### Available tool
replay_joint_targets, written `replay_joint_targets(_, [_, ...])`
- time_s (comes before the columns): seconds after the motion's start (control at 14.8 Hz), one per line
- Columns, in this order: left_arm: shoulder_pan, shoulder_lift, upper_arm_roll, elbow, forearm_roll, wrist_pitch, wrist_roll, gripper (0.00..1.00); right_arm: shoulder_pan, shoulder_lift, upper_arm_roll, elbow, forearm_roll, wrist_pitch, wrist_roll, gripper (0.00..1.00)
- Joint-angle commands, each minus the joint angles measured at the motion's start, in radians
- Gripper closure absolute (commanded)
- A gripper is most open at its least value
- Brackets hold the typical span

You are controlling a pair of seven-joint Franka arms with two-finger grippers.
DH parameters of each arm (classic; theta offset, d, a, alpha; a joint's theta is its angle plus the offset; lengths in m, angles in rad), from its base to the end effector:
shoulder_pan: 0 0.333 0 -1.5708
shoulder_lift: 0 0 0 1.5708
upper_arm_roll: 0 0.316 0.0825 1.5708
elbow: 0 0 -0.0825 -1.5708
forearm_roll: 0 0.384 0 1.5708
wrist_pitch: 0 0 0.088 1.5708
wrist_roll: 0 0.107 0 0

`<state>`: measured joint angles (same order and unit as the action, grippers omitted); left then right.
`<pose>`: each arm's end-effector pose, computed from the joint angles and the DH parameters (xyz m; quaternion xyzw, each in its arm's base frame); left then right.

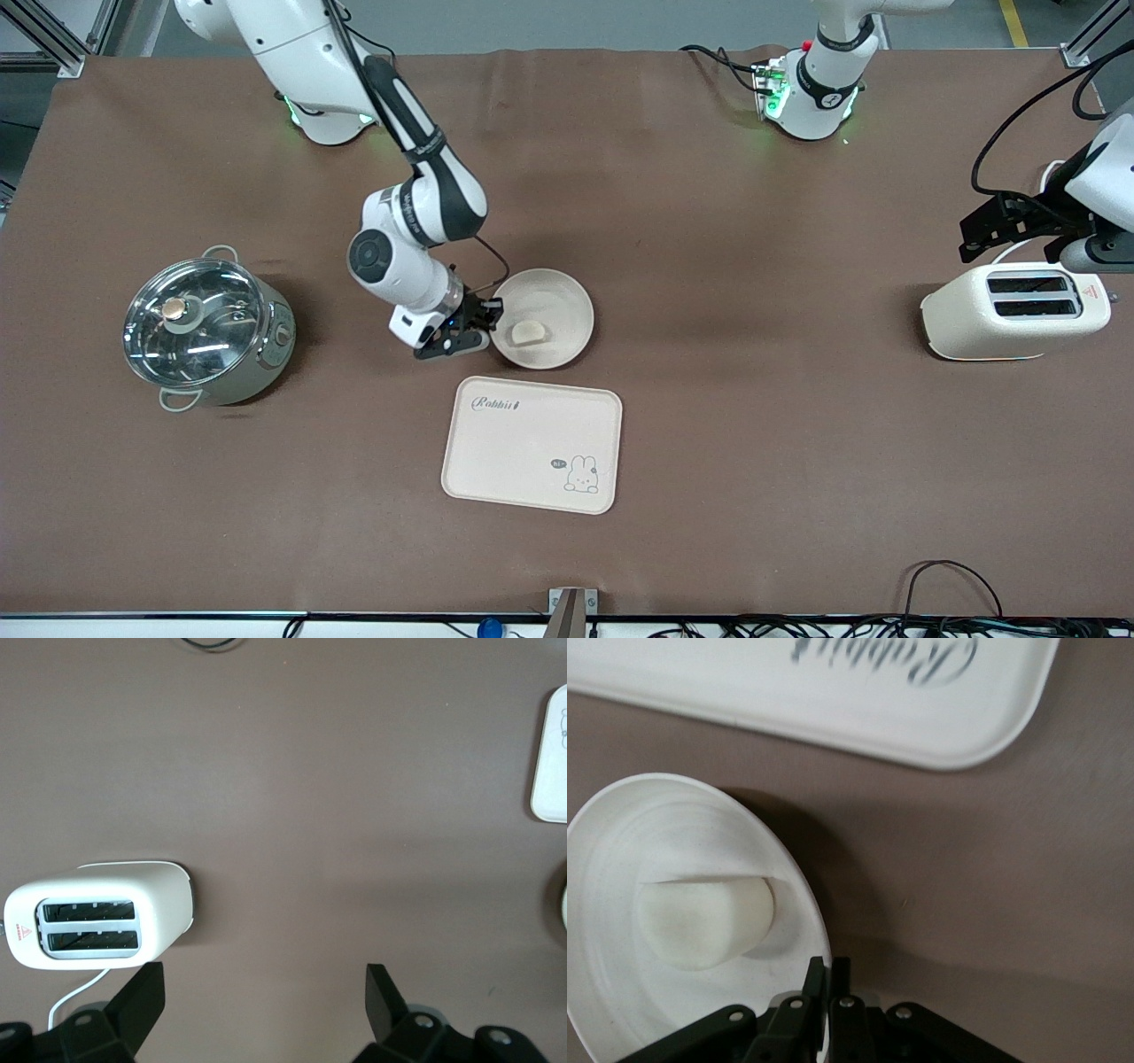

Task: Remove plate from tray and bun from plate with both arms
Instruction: 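Lift the plate off the tray and set it beside the tray, then release the plate with the right gripper while the left gripper reaches the bun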

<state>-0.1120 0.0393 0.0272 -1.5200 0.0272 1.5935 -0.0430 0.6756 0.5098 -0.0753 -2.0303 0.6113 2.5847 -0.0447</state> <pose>0.5676 -0.0457 0.6285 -0.9995 0.0210 -0.0180 0.0130 0.5021 0.3319 0.1950 -0.9863 -0.0694 0.0157 0.1489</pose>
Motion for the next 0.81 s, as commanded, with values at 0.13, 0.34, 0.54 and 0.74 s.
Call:
replay_joint_targets(0.13, [-0.002, 0.001, -0.01, 0.017, -0.006, -0.037, 0.002, 0.0, 0.012, -0.048, -0.005, -0.05, 0.045, 0.009, -0.018, 0.96])
replay_joint_targets(0.34, [-0.009, 0.007, -0.062, 0.017, -0.139, -0.015, -0.139, 0.0, -0.011, -0.05, -0.006, -0.048, 0.089, -0.003, -0.014, 0.1])
replay_joint_targets(0.54, [-0.046, 0.091, -0.197, 0.011, -0.142, 0.072, -0.384, 0.0, -0.06, -0.095, -0.012, -0.025, 0.104, -0.078, -0.015, 0.0])
replay_joint_targets(0.74, [-0.13, 0.201, -0.276, 0.011, -0.122, 0.207, -0.524, 0.0, -0.154, -0.164, -0.041, 0.018, 0.09, -0.281, -0.026, 0.0])
